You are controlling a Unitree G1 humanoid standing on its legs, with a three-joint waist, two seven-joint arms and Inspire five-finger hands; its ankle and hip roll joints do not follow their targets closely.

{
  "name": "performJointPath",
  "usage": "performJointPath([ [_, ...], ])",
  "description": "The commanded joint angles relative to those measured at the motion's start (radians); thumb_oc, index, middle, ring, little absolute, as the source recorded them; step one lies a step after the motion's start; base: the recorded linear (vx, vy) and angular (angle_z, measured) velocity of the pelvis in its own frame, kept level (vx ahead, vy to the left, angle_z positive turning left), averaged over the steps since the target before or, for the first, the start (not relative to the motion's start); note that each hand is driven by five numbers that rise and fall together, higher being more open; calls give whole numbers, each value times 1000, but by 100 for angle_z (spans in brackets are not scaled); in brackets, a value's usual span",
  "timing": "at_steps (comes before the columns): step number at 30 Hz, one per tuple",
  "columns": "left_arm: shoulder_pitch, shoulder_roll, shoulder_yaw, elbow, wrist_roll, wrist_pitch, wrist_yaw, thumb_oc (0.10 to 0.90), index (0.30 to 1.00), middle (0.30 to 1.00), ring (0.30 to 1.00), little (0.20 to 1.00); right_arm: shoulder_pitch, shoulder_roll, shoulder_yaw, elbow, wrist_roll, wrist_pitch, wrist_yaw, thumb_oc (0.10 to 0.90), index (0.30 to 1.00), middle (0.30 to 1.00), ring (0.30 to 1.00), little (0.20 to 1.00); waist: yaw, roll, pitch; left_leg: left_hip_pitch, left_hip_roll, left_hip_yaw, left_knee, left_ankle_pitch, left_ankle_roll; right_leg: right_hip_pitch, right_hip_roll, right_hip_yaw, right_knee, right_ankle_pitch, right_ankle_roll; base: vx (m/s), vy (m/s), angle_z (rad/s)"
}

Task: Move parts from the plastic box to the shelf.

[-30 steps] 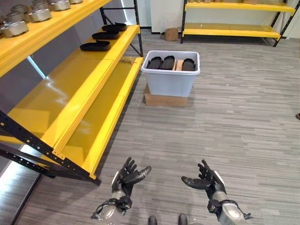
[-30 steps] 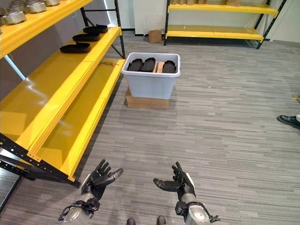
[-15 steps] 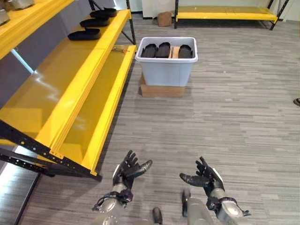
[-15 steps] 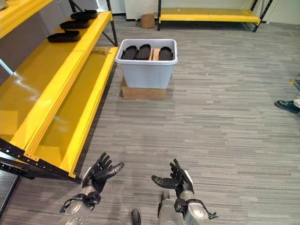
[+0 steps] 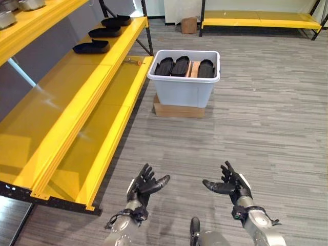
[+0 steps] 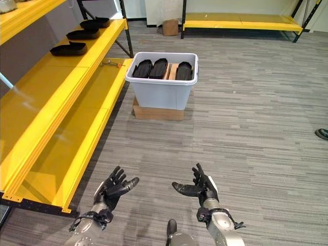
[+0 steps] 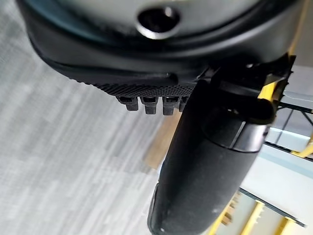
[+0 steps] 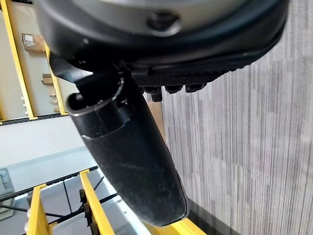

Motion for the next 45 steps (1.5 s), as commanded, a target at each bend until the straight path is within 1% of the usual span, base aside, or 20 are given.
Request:
performJointPath([
  [1,-28,37,-11,-101,4,-100,-33,900,1000,1000,1000,1000,-9,-7,-17,-75,17,-86,8,900,1000,1000,1000,1000,9,-46,-5,-73,-140,-22,137,201,8,28,-55,61,1,-18,42,72,-56,-38],
  [6,1,53,-5,-137,-1,-85,-31,900,1000,1000,1000,1000,-1,-9,-25,-84,-4,-91,-6,900,1000,1000,1000,1000,44,-75,4,-210,-95,-1,17,139,67,82,-64,85,-26,-36,55,218,5,-7],
  [7,39,53,7,-150,-11,-92,-25,900,1000,1000,1000,1000,-3,-8,-21,-87,-33,-98,-17,900,1000,1000,1000,1000,72,-79,-6,-223,-11,-9,-196,150,83,116,-74,106,-32,-60,74,294,112,-33],
  [8,39,53,7,-151,-11,-92,-25,900,1000,1000,1000,1000,-3,-8,-20,-87,-33,-98,-17,900,1000,1000,1000,1000,73,-81,-4,-217,-12,-7,-200,151,83,120,-74,108,-31,-61,74,374,155,-57],
  [10,47,49,16,-151,-5,-91,-22,900,1000,1000,1000,1000,-5,-1,-10,-87,-33,-98,-13,900,1000,1000,1000,1000,84,-65,-4,-204,25,-28,-300,219,65,144,-66,125,-35,-76,78,211,117,-42],
  [13,45,43,23,-144,-7,-89,-30,900,1000,1000,1000,1000,-1,17,8,-83,-43,-87,10,900,1000,1000,1000,1000,83,-48,-27,-147,-5,-24,-351,192,79,170,-73,129,-26,-93,93,259,177,-32],
  [19,35,64,24,-157,9,-89,-22,900,1000,1000,1000,1000,-1,39,29,-87,-47,-72,20,900,1000,1000,1000,1000,85,-46,-57,-110,-70,25,-350,136,123,185,-117,147,-16,-81,126,237,180,-13],
  [21,26,70,29,-158,16,-89,-8,900,1000,1000,1000,1000,-15,46,45,-80,-56,-72,25,900,1000,1000,1000,1000,88,-41,-58,-102,-94,32,-349,111,151,150,-135,156,71,-60,145,218,221,8],
  [22,25,74,31,-156,22,-86,-8,900,1000,1000,1000,1000,-12,51,47,-80,-68,-69,24,900,1000,1000,1000,1000,87,-30,-54,-83,-106,33,-358,101,171,84,-148,167,205,3,157,110,150,1],
  [23,25,74,31,-156,22,-86,-8,900,1000,1000,1000,1000,-12,51,47,-80,-68,-69,24,900,1000,1000,1000,1000,88,-30,-55,-84,-106,35,-358,101,172,81,-149,169,208,2,157,80,144,-8],
  [24,24,76,31,-154,25,-86,-4,900,1000,1000,1000,1000,-8,56,52,-80,-72,-71,22,900,1000,1000,1000,1000,80,-22,-46,-68,-116,35,-367,99,185,44,-156,178,287,64,159,117,137,0],
  [25,23,82,32,-154,33,-83,-4,900,1000,1000,1000,1000,-2,58,57,-85,-74,-68,27,900,1000,1000,1000,1000,63,-3,-27,-32,-112,17,-397,101,195,-22,-131,177,394,74,151,242,177,-2],
  [26,23,82,34,-150,36,-88,-6,900,1000,1000,1000,1000,1,57,58,-91,-74,-67,25,900,1000,1000,1000,1000,41,14,-11,9,-109,15,-432,99,194,-99,-105,155,379,42,143,303,109,3],
  [28,25,83,33,-145,30,-88,-13,900,1000,1000,1000,1000,4,57,57,-92,-60,-71,24,900,1000,1000,1000,1000,28,16,-3,42,-115,15,-448,86,188,-126,-106,120,282,33,137,255,-15,-9],
  [31,27,83,34,-142,27,-89,-18,900,1000,1000,1000,1000,3,55,55,-86,-57,-71,24,900,1000,1000,1000,1000,20,16,2,79,-113,21,-468,67,179,-140,-137,74,148,61,151,241,-89,6],
  [33,37,74,41,-134,23,-93,-27,900,1000,1000,1000,1000,0,48,58,-92,-69,-61,31,900,1000,1000,1000,1000,2,12,9,135,-104,16,-489,44,155,-166,-151,81,-18,129,182,324,-144,12],
  [35,37,74,41,-134,23,-93,-27,900,1000,1000,1000,1000,0,48,58,-92,-69,-61,31,900,1000,1000,1000,1000,2,13,10,136,-104,16,-490,44,155,-165,-150,81,-18,129,182,226,-149,17],
  [36,28,69,33,-116,37,-93,-41,900,1000,1000,1000,1000,5,39,59,-84,-53,-64,39,900,1000,1000,1000,1000,-3,-2,-12,154,-87,6,-466,30,130,-121,-129,85,-29,128,164,431,-301,40],
  [42,14,64,22,-116,30,-98,-44,900,1000,1000,1000,1000,-5,5,60,-95,-34,-67,48,900,1000,1000,1000,1000,-8,15,-35,138,-42,-6,-350,59,82,-89,-83,51,9,53,115,300,-230,25],
  [45,12,61,16,-120,19,-98,-35,900,1000,1000,1000,1000,-8,-11,55,-98,-27,-73,45,900,1000,1000,1000,1000,0,3,-19,53,-44,-22,-112,149,47,-47,-55,66,13,15,77,150,-171,-16],
])
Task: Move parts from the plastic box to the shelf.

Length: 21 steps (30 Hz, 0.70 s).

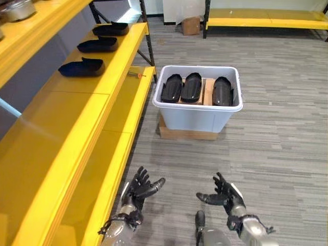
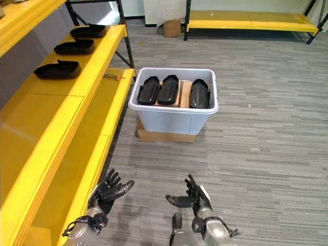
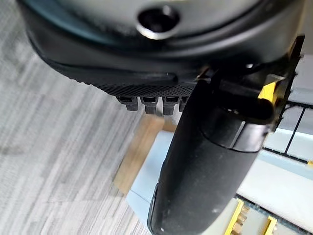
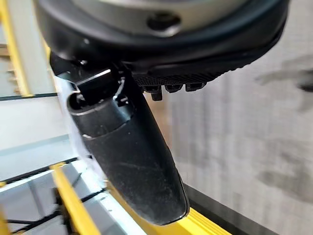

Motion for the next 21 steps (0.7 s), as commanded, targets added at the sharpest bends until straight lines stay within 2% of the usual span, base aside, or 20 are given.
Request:
performJointPath([
  [1,-59,29,4,-101,11,-82,-36,900,1000,1000,1000,1000,0,-9,-7,-121,16,-80,14,900,1000,1000,1000,1000,4,-34,-10,-91,56,-13,136,190,-82,16,-14,30,13,-50,76,107,-133,-17],
  [2,-59,29,4,-101,11,-82,-36,900,1000,1000,1000,1000,0,-9,-7,-121,16,-80,14,900,1000,1000,1000,1000,3,-34,-11,-91,56,-13,137,190,-82,16,-14,30,13,-50,76,124,-145,-13],
  [3,-55,32,-3,-104,2,-80,-39,900,1000,1000,1000,1000,2,-20,-12,-118,24,-83,12,900,1000,1000,1000,1000,22,-57,14,-173,32,-26,295,241,-95,48,-15,46,10,-65,55,137,-157,-17],
  [4,-52,35,-8,-108,3,-78,-38,900,1000,1000,1000,1000,7,-23,-16,-123,26,-83,9,900,1000,1000,1000,1000,30,-74,27,-211,15,-20,373,242,-96,67,-26,44,7,-71,49,195,-193,-12],
  [5,-50,38,-10,-108,2,-71,-37,900,1000,1000,1000,1000,10,-26,-19,-123,26,-83,4,900,1000,1000,1000,1000,35,-80,33,-247,20,-9,392,233,-91,83,-26,46,5,-78,45,174,-127,-24],
  [7,-39,43,-13,-109,5,-65,-36,900,1000,1000,1000,1000,15,-24,-25,-120,28,-82,-10,900,1000,1000,1000,1000,50,-92,38,-334,15,6,327,197,-66,113,-29,55,-17,-86,49,218,-60,-18],
  [8,-34,46,-8,-104,6,-63,-31,900,1000,1000,1000,1000,16,-22,-30,-118,19,-86,-23,900,1000,1000,1000,1000,57,-90,35,-366,31,11,240,182,-55,127,-23,60,-37,-91,56,245,13,-1],
  [9,-26,46,-5,-101,6,-61,-32,900,1000,1000,1000,1000,19,-18,-34,-117,14,-85,-29,900,1000,1000,1000,1000,63,-90,33,-356,41,22,197,166,-47,145,-23,62,-49,-94,61,251,53,0],
  [10,-19,49,-5,-98,11,-62,-30,900,1000,1000,1000,1000,23,-15,-35,-116,7,-89,-34,900,1000,1000,1000,1000,68,-88,30,-354,59,29,99,172,-44,156,-20,66,-59,-101,66,333,117,-11],
  [11,-2,52,1,-98,34,-61,-27,900,1000,1000,1000,1000,26,-14,-32,-118,-2,-96,-39,900,1000,1000,1000,1000,85,-75,23,-361,85,4,-96,237,-49,185,-5,80,-88,-107,77,438,176,-21],
  [12,-4,57,6,-93,54,-58,-25,900,1000,1000,1000,1000,20,-18,-27,-108,-23,-88,-33,900,1000,1000,1000,1000,102,-63,14,-357,111,-50,-237,290,-69,209,9,98,-103,-118,83,367,144,-24],
  [14,-4,57,7,-93,54,-58,-24,900,1000,1000,1000,1000,20,-17,-26,-108,-23,-88,-33,900,1000,1000,1000,1000,103,-65,20,-342,110,-48,-252,297,-69,217,7,98,-104,-119,83,185,63,-50],
  [16,-2,52,19,-88,54,-61,-33,900,1000,1000,1000,1000,20,-9,-25,-100,-32,-78,-11,900,1000,1000,1000,1000,101,-61,-3,-297,107,-60,-280,296,-68,251,13,112,-122,-128,96,383,157,-78],
  [17,-11,48,23,-89,44,-64,-32,900,1000,1000,1000,1000,24,-1,-25,-102,-22,-75,-3,900,1000,1000,1000,1000,96,-63,-20,-281,90,-36,-285,285,-58,259,-1,113,-108,-135,103,494,265,-47],
  [19,-23,50,19,-78,51,-63,-27,900,1000,1000,1000,1000,18,11,-29,-116,-46,-69,-6,900,1000,1000,1000,1000,103,-74,-41,-271,44,3,-229,224,-17,259,-44,128,-46,-151,131,471,315,-30],
  [21,-30,54,14,-75,54,-61,-23,900,1000,1000,1000,1000,8,18,-25,-115,-46,-66,-4,900,1000,1000,1000,1000,105,-74,-43,-268,21,18,-204,188,8,239,-66,132,31,-151,149,262,224,-31],
])
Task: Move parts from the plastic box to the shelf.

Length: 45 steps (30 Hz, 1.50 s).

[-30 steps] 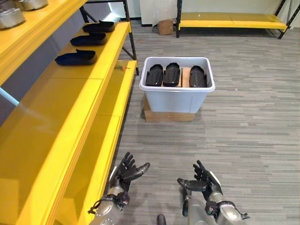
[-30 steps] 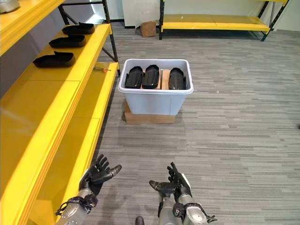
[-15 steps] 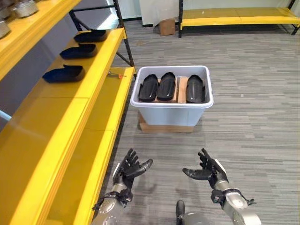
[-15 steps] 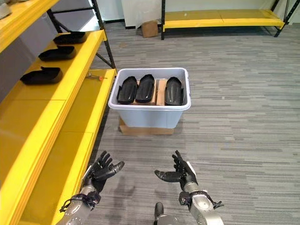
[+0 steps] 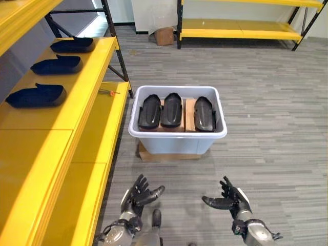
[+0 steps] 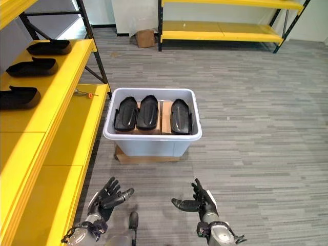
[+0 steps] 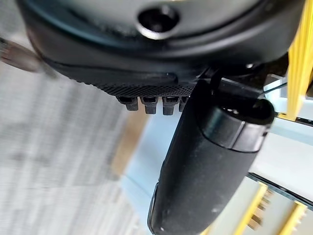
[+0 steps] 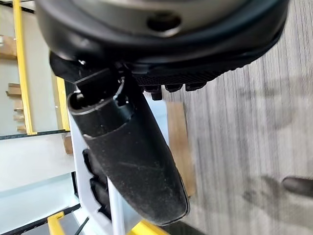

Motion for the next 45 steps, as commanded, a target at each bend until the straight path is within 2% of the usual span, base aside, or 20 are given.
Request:
performJointPath([
  [1,-31,57,5,-123,28,-78,-8,900,1000,1000,1000,1000,-68,0,-20,-94,-22,-79,23,900,1000,1000,1000,1000,28,-14,-50,-61,3,19,123,-99,-26,-94,-49,-20,66,123,43,180,171,-7],
  [4,-30,67,1,-122,36,-75,-7,900,1000,1000,1000,1000,-68,12,-12,-88,-8,-78,29,900,1000,1000,1000,1000,16,-3,-40,-16,-19,10,114,-118,3,-196,-53,5,277,251,60,121,140,13],
  [7,-28,80,-2,-131,39,-73,-8,900,1000,1000,1000,1000,-63,11,-7,-93,-8,-79,33,900,1000,1000,1000,1000,-3,16,-19,21,-12,-8,90,-117,16,-256,-28,12,411,285,57,125,118,30],
  [8,-27,85,1,-129,52,-67,-10,900,1000,1000,1000,1000,-56,15,-5,-95,-19,-74,28,900,1000,1000,1000,1000,-12,35,-9,58,-8,-4,60,-125,21,-309,-51,-42,442,262,44,169,88,26],
  [12,-26,90,-1,-126,42,-70,-20,900,1000,1000,1000,1000,-53,15,-5,-97,-12,-75,25,900,1000,1000,1000,1000,-30,41,3,107,-12,-9,41,-148,10,-351,-77,-114,244,221,32,212,-15,6],
  [14,-21,88,0,-122,37,-72,-26,900,1000,1000,1000,1000,-52,14,-8,-93,-15,-72,21,900,1000,1000,1000,1000,-42,31,11,140,-18,-13,43,-179,-4,-366,-109,-118,48,278,61,201,-103,-12],
  [17,-12,80,13,-117,39,-78,-25,900,1000,1000,1000,1000,-49,10,-10,-95,-21,-69,26,900,1000,1000,1000,1000,-54,19,22,178,-19,-22,51,-207,-18,-369,-123,-84,-29,334,85,209,-119,10],
  [20,-7,66,13,-101,46,-78,-34,900,1000,1000,1000,1000,-44,8,-10,-91,-18,-67,31,900,1000,1000,1000,1000,-48,6,3,197,-17,-17,50,-227,-29,-330,-117,-105,-67,330,78,182,-155,17],
  [24,4,57,10,-104,37,-76,-36,900,1000,1000,1000,1000,-35,-9,-15,-100,-12,-69,32,900,1000,1000,1000,1000,-45,10,-35,204,28,-27,32,-213,-63,-278,-76,-122,-115,302,58,151,-196,20],
  [29,4,56,9,-103,32,-76,-34,900,1000,1000,1000,1000,-34,-12,-15,-102,-11,-70,32,900,1000,1000,1000,1000,-44,11,-38,202,39,-28,32,-205,-71,-271,-67,-126,-118,296,52,55,-126,3],
  [30,-4,50,1,-98,15,-74,-33,900,1000,1000,1000,1000,-37,-27,-16,-103,-3,-75,29,900,1000,1000,1000,1000,-44,12,-46,192,82,-33,39,-178,-102,-246,-33,-135,-145,269,31,112,-339,-9],
  [33,-9,46,-6,-97,10,-73,-34,900,1000,1000,1000,1000,-41,-35,-21,-105,7,-82,28,900,1000,1000,1000,1000,-46,11,-44,168,94,-35,89,-166,-117,-230,-15,-137,-157,254,18,79,-243,19],
  [35,-13,45,-8,-98,12,-73,-35,900,1000,1000,1000,1000,-44,-37,-24,-101,13,-86,26,900,1000,1000,1000,1000,-48,8,-38,144,92,-36,147,-160,-126,-224,-10,-135,-157,246,10,13,-149,12],
  [36,-21,44,-11,-94,11,-77,-37,900,1000,1000,1000,1000,-48,-43,-25,-96,22,-90,27,900,1000,1000,1000,1000,-47,-4,-16,75,74,-39,297,-130,-146,-209,-8,-132,-150,227,-9,-18,-147,10],
  [37,-22,44,-12,-93,7,-78,-38,900,1000,1000,1000,1000,-48,-46,-26,-96,27,-91,27,900,1000,1000,1000,1000,-44,-6,-8,49,69,-42,339,-114,-153,-202,-8,-135,-148,220,-16,-12,-189,11],
  [40,-16,53,-16,-94,2,-82,-40,900,1000,1000,1000,1000,-45,-64,-28,-106,32,-92,35,900,1000,1000,1000,1000,-24,-31,20,-32,-1,-84,503,-88,-165,-182,-20,-129,-148,218,-30,9,-82,3],
  [42,-11,53,-15,-98,-1,-81,-39,900,1000,1000,1000,1000,-45,-67,-29,-108,28,-91,33,900,1000,1000,1000,1000,-22,-37,22,-55,-13,-87,526,-88,-163,-181,-20,-128,-149,217,-31,84,-35,-24],
  [43,12,55,-4,-108,-4,-71,-38,900,1000,1000,1000,1000,-44,-70,-28,-115,8,-95,24,900,1000,1000,1000,1000,-15,-42,21,-68,54,-61,390,-100,-131,-174,-18,-122,-158,204,-21,144,-19,-32],
  [44,13,55,-4,-109,-4,-71,-37,900,1000,1000,1000,1000,-44,-70,-28,-115,7,-95,24,900,1000,1000,1000,1000,-13,-42,23,-63,54,-59,387,-100,-131,-172,-17,-120,-158,203,-22,181,37,-49],
  [45,17,59,-3,-114,-1,-73,-32,900,1000,1000,1000,1000,-42,-72,-32,-122,-4,-99,15,900,1000,1000,1000,1000,-10,-44,21,-59,107,-60,278,-91,-129,-169,-20,-115,-158,195,-14,167,104,-51],
])
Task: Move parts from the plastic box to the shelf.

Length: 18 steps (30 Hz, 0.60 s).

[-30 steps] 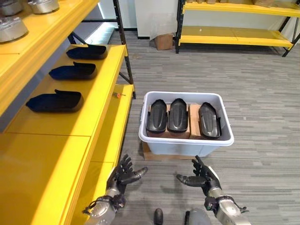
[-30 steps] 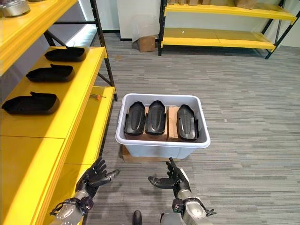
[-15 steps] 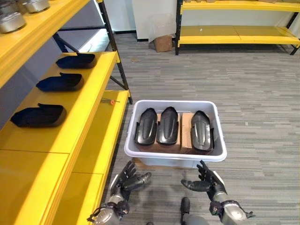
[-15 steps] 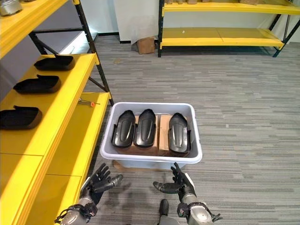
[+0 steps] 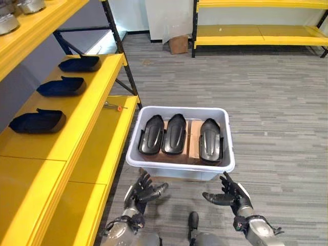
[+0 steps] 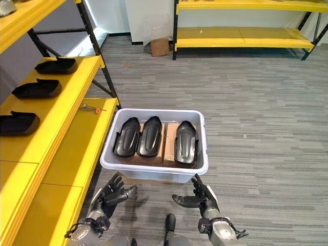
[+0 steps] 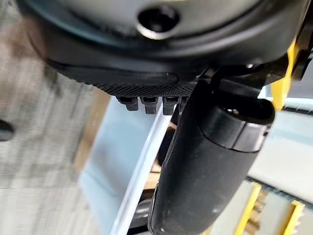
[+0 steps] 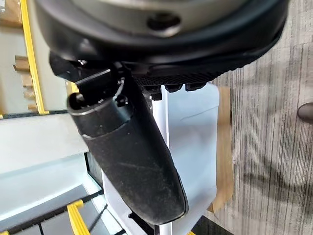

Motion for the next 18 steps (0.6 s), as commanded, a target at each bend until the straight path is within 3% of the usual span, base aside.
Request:
performJointPath([
  [1,-12,84,38,-122,-6,-76,-20,900,1000,1000,1000,1000,-31,-13,-25,-134,-60,-99,-20,900,1000,1000,1000,1000,22,-110,2,50,80,34,-219,114,-66,197,-119,62,-124,-6,78,218,165,-15],
  [2,-13,82,40,-121,1,-78,-11,900,1000,1000,1000,1000,-32,-21,-30,-148,-94,-100,-33,900,1000,1000,1000,1000,21,-98,2,58,113,37,-266,155,-82,196,-119,68,-114,-20,84,248,239,21],
  [3,-7,79,48,-131,21,-81,-13,900,1000,1000,1000,1000,-34,-28,-45,-174,-115,-108,-34,900,1000,1000,1000,1000,17,-77,-5,82,112,44,-289,146,-89,202,-119,83,-113,-32,93,208,232,32],
  [5,-1,79,49,-137,22,-80,-23,900,1000,1000,1000,1000,-23,-38,-66,-223,-164,-120,-37,900,1000,1000,1000,1000,6,-60,-13,108,105,99,-311,144,-98,215,-126,89,-114,-29,96,175,195,-39],
  [11,23,103,54,-168,29,-87,-46,900,1000,1000,1000,1000,-18,-71,-128,-350,-262,-154,-50,900,1000,1000,1000,1000,9,-54,-5,136,76,155,-321,113,-82,219,-164,110,-110,-21,119,101,157,-36],
  [13,30,130,65,-186,29,-98,-51,900,1000,1000,1000,1000,-46,-118,-185,-438,-416,-183,-92,900,1000,1000,1000,1000,6,-57,15,124,54,191,-330,96,-67,175,-199,126,-106,1,147,13,193,-14],
  [18,9,147,58,-200,28,-108,-42,900,1000,1000,1000,1000,-98,-186,-234,-547,-590,-190,-151,900,1000,1000,1000,1000,1,-66,47,80,36,204,-322,83,-54,123,-224,134,-119,30,166,-23,111,-11],
])
